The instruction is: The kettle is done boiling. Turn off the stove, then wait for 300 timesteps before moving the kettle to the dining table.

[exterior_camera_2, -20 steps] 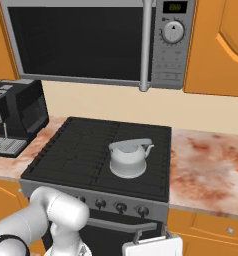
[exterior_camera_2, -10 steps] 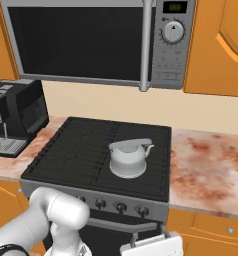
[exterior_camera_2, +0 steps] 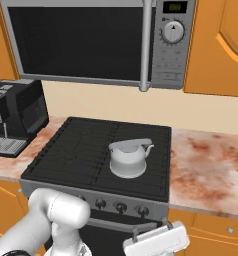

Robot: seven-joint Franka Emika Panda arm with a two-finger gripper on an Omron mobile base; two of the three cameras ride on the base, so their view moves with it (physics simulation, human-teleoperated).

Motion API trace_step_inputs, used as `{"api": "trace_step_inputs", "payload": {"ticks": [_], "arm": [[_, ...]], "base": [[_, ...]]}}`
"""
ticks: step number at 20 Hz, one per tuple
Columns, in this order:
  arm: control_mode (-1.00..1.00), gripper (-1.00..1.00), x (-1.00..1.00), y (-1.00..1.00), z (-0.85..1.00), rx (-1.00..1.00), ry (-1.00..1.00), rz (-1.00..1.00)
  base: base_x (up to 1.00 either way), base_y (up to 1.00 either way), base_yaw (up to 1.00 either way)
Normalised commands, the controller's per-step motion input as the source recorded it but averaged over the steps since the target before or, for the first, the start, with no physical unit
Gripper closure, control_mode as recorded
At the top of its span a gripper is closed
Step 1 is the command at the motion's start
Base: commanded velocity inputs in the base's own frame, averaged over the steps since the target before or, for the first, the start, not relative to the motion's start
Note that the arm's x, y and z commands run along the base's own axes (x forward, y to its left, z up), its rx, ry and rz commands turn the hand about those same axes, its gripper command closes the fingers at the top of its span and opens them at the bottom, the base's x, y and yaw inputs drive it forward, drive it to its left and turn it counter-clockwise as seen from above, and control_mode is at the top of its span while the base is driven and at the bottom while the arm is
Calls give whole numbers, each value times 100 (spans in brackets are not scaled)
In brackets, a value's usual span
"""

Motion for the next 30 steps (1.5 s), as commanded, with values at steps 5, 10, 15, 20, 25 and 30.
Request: {"api": "trace_step_inputs", "payload": {"ticks": [5,10,15,20,25,30], "arm": [[-100,-100,0,0,22,-12,-9,-10],[-100,-100,3,0,19,-11,-10,-16],[-100,-100,11,2,21,-13,-4,-15],[-100,-100,26,3,11,-11,1,-16],[-100,-100,28,1,15,-9,5,-16],[-100,-100,28,0,22,-11,4,-14]], "base": [[0,0,0],[0,0,0],[0,0,0],[0,0,0],[0,0,0],[0,0,0]]}}
